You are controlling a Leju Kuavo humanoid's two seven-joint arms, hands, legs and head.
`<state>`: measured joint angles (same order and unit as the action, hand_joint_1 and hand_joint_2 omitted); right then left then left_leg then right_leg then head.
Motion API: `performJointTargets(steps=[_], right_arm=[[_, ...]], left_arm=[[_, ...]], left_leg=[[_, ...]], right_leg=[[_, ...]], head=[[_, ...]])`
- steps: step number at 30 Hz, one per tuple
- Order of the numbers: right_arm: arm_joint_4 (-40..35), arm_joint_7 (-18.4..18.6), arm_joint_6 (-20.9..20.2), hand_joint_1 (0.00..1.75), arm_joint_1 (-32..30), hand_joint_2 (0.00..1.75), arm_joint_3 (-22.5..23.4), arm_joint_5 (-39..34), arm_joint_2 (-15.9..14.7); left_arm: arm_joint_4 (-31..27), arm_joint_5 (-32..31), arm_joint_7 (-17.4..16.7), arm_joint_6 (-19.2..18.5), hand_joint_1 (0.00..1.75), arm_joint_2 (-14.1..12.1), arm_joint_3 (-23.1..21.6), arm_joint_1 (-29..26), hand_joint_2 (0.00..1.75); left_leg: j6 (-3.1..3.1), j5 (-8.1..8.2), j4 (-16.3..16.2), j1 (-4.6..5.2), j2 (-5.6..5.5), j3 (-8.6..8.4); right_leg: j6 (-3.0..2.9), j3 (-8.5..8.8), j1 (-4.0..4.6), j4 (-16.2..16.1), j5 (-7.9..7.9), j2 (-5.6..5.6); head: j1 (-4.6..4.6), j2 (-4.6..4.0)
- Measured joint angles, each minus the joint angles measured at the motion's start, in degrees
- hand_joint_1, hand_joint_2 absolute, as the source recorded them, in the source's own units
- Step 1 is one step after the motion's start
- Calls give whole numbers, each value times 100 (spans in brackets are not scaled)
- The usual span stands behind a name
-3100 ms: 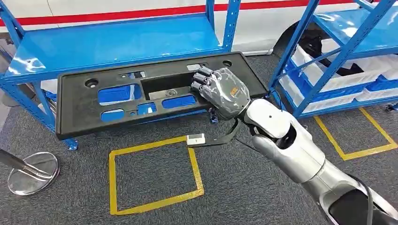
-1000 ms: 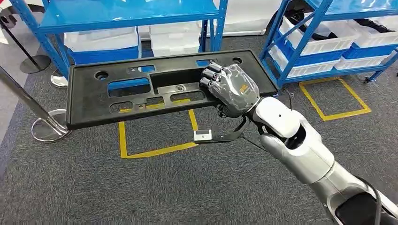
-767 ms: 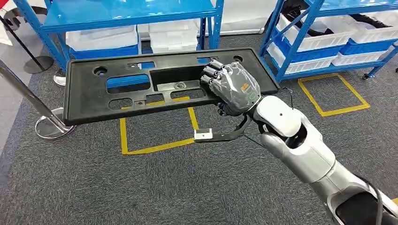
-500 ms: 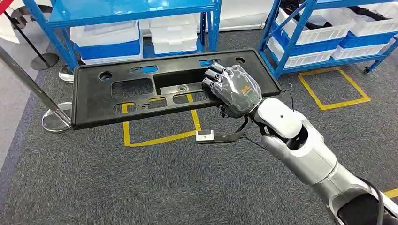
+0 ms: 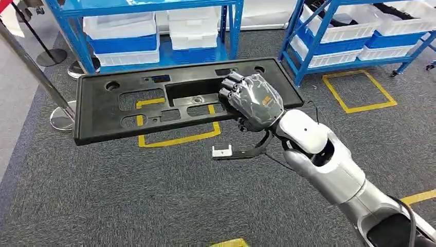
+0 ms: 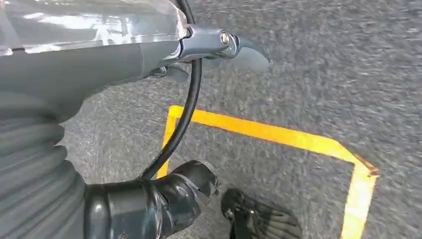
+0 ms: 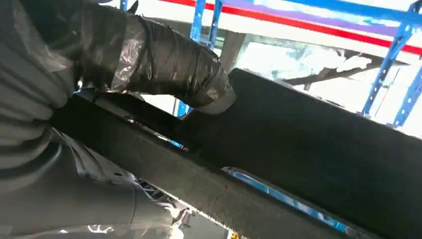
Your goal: Take the parts from the cabinet and place them on the table.
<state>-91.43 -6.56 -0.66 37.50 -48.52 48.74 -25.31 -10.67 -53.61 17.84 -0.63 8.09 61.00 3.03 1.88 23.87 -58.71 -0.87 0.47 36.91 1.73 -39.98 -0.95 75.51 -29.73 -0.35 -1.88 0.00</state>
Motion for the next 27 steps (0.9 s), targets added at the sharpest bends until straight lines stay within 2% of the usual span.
performJointTargets(steps=[1, 2, 3, 4, 5, 7, 8, 9, 10, 11, 12, 13, 14, 15, 16, 17, 18, 19, 20, 21, 22, 23, 24, 25, 27], right_arm=[[0, 0, 0, 175, 2, 175, 0, 0, 0], [0, 0, 0, 175, 12, 175, 0, 0, 0], [-2, 0, 2, 175, 24, 175, 0, 0, 0], [-4, 0, 4, 175, 24, 175, 2, 0, 2], [-2, 0, 4, 175, 10, 175, 2, 0, 0], [-2, 0, 2, 175, 29, 175, 2, 0, 0], [0, -4, 0, 175, 22, 175, 2, 0, 0], [0, -17, 0, 175, 26, 175, 2, 0, 0], [-2, -20, 0, 175, 30, 175, 2, 0, 0], [-2, -26, 0, 175, 23, 175, 2, 0, 0], [-2, -28, 0, 175, 16, 175, 2, 0, -2], [0, -37, -2, 175, 7, 175, 2, 0, -4], [0, -66, -13, 175, -1, 175, 2, 0, -4], [0, -115, -39, 175, 0, 175, 2, -52, -4], [0, -131, -67, 175, 0, 175, 2, -126, -7], [0, -133, -103, 175, 3, 175, 2, -206, -7], [0, -133, -116, 175, 0, 175, 2, -267, -11], [0, -136, -129, 175, 26, 175, 2, -322, -11], [0, -149, -149, 175, 12, 175, 2, -389, -11], [-2, -186, -160, 175, 3, 175, 2, -453, -9], [-2, -216, -160, 175, 6, 175, 2, -496, -7], [-4, -223, -157, 175, 8, 175, 4, -505, -15], [-4, -216, -153, 175, -9, 175, 11, -501, -33], [-2, -214, -153, 175, 19, 175, 13, -494, -55], [-2, -205, -153, 175, -2, 175, 13, -483, -57]], left_arm=[[0, 0, 0, 0, 0, 0, 2, -1, 175], [0, -2, 0, -2, 0, 4, 2, 1, 175], [0, -2, 4, -2, 0, 7, 2, 2, 175], [0, -7, 28, -6, 0, 9, 2, 1, 175], [0, -7, 63, -13, 0, 9, 2, -2, 175], [0, -7, 66, -13, 0, 9, 4, 0, 175], [0, -4, 61, -13, 0, 7, 11, -8, 175], [0, -2, 59, -20, 0, 4, 20, -14, 175], [0, -2, 55, -37, 0, 9, 33, -15, 175], [0, -2, 55, -39, 0, 9, 39, -17, 175], [0, -2, 55, -42, 0, 9, 44, -17, 175], [0, -2, 55, -40, 0, 5, 52, -19, 175], [0, -2, 55, -39, 0, 2, 59, -21, 175], [0, -4, 55, -39, 0, 0, 74, -23, 175], [0, -9, 57, -39, 0, 0, 83, -22, 175], [0, -22, 66, -39, 0, 0, 90, -19, 175], [-2, -31, 74, -39, 0, -18, 90, -20, 175], [0, -37, 83, -39, 0, -24, 92, -48, 175], [0, -46, 98, -39, 0, -20, 92, -53, 175], [0, -46, 98, -28, 0, -22, 96, -55, 175], [0, -48, 98, -26, 0, -24, 98, -56, 175], [0, -53, 103, -22, 0, -9, 98, -56, 175], [-2, -57, 105, -18, 0, 2, 101, -51, 175], [-2, -61, 107, -11, 0, -4, 101, -44, 175], [0, -63, 107, -11, 0, -7, 101, -48, 175]], left_leg=[[-18, -64, -13, 0, -1, 93], [-43, -132, -22, 0, -4, 154], [-76, -177, -29, 9, -9, 182], [-113, -214, -26, 16, -15, 189], [-160, -280, 28, 11, -11, 160], [-238, -375, 82, -6, -13, 163], [-271, -356, 44, -19, -20, 201], [-274, -121, -74, -16, -26, 274], [-281, 263, -395, -25, -27, 375], [-292, 584, -818, -28, -26, 494], [-305, 787, -1245, -25, -26, 608], [-314, 844, -1614, -25, -25, 687], [-309, 748, -1730, -24, -25, 664], [-287, 575, -1570, -21, -26, 504], [-248, 416, -1192, -2, -36, 219], [-176, 286, -599, 20, -78, -183], [-72, 399, -138, 20, -278, -425], [-75, 422, -51, -6, -322, -538], [-96, 384, -12, 21, -307, -526], [-81, 388, 39, 67, -265, -521], [-50, 366, 65, 71, -220, -519], [-20, 291, 205, 22, -145, -567], [2, 225, 301, -16, -65, -601], [33, 190, 337, -35, -16, -594], [28, 172, 336, -41, 90, -561]], right_leg=[[-18, 319, 0, -350, 187, 0], [-45, 736, 3, -862, 180, 3], [-82, 1144, 16, -1388, -74, 14], [-114, 1384, 58, -1876, -279, 23], [-152, 1310, 83, -1802, -193, 25], [-226, 1262, 102, -1824, -147, 34], [-300, 1235, 28, -1887, -49, 8], [-347, 1184, 47, -1889, 4, -2], [-401, 1114, 60, -1886, 67, -3], [-407, 1043, 73, -1874, 121, -4], [-416, 973, 88, -1859, 164, -5], [-419, 924, 110, -1834, 210, -3], [-421, 845, 124, -1806, 240, -2], [-414, 777, 140, -1769, 265, 10], [-405, 730, 153, -1734, 276, 39], [-394, 695, 173, -1689, 283, 63], [-385, 656, 134, -1657, 287, 83], [-351, 599, 155, -1638, 308, 89], [-308, 574, 117, -1639, 337, 113], [-270, 549, 97, -1642, 372, 155], [-231, 536, 92, -1664, 415, 197], [-179, 551, 164, -1711, 458, 259], [-164, 536, 122, -1669, 367, 238], [-126, 388, 111, -1393, 147, 174], [-40, 7, 36, -536, -251, 109]], head=[[0, 0], [0, 0], [0, 0], [9, 0], [-6, 0], [0, 0], [5, 0], [11, 0], [20, 0], [20, 0], [17, 0], [20, 0], [20, 0], [20, 0], [22, 0], [20, 0], [15, 0], [2, 0], [22, 0], [15, 0], [15, 0], [15, 0], [7, 0], [-9, 0], [-7, 0]])
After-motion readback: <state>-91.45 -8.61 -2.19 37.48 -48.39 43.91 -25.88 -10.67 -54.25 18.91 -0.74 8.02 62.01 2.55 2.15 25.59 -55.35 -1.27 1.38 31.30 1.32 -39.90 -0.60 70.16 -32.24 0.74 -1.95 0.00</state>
